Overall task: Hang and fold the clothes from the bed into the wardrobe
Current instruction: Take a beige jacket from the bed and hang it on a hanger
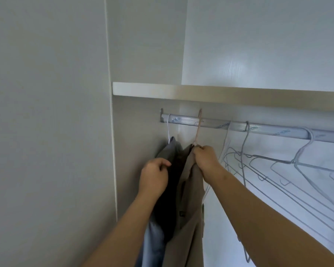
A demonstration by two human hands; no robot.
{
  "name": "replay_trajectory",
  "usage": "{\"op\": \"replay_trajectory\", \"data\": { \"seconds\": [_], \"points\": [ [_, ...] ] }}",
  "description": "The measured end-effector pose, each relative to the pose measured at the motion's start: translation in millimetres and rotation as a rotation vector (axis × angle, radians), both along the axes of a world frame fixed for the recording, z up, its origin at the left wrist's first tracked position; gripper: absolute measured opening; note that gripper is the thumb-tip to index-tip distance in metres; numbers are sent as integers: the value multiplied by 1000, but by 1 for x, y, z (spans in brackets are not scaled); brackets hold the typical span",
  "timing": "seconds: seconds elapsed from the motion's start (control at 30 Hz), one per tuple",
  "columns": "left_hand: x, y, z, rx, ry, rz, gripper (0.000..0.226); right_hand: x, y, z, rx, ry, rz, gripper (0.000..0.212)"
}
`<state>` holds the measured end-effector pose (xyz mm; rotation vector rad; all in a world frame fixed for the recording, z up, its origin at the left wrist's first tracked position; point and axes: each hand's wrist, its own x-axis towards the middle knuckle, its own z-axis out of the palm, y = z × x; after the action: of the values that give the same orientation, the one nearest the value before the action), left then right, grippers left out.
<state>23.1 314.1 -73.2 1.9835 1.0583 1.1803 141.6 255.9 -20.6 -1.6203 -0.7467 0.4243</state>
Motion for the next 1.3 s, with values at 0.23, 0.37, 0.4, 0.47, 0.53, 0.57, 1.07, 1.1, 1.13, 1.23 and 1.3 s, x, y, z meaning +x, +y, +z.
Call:
{"op": "replay_trajectory", "data": {
  "seconds": [0.23, 0.37, 0.4, 0.47, 0.53, 0.57, 1.07, 1.1, 1.13, 1.23, 1.3],
  "points": [
    [-2, 11, -21, -58, 22, -30, 24, 1, 12, -40, -14, -74, -21, 19],
    [-3, 2, -27, -66, 9, -39, 21, -1, 7, -62, 13, -5, -45, 13],
    [-3, -3, -27, -54, 7, -39, 20, -1, 5, -69, 17, 45, -42, 18],
    [-3, -14, -26, 0, 27, -31, 18, 0, -1, -82, -4, 190, -49, 23],
    [-1, -29, -24, 104, 51, -89, 17, 2, -9, -96, -30, 260, -84, 21],
    [2, -39, -23, 155, 74, -154, 18, 4, -13, -104, -61, 211, -124, 20],
    [26, -57, -57, 21, 145, -241, 26, 9, -42, -133, -284, 73, -77, 8],
    [25, -55, -58, 34, 150, -233, 27, 9, -40, -131, -244, 109, -85, 11],
    [24, -53, -60, 49, 158, -222, 27, 9, -41, -128, -188, 153, -105, 12],
    [21, -46, -65, 102, 182, -182, 30, 10, -46, -120, -26, 234, -161, 13],
    [20, -42, -68, 117, 192, -157, 30, 10, -54, -117, 5, 226, -211, 15]
  ]
}}
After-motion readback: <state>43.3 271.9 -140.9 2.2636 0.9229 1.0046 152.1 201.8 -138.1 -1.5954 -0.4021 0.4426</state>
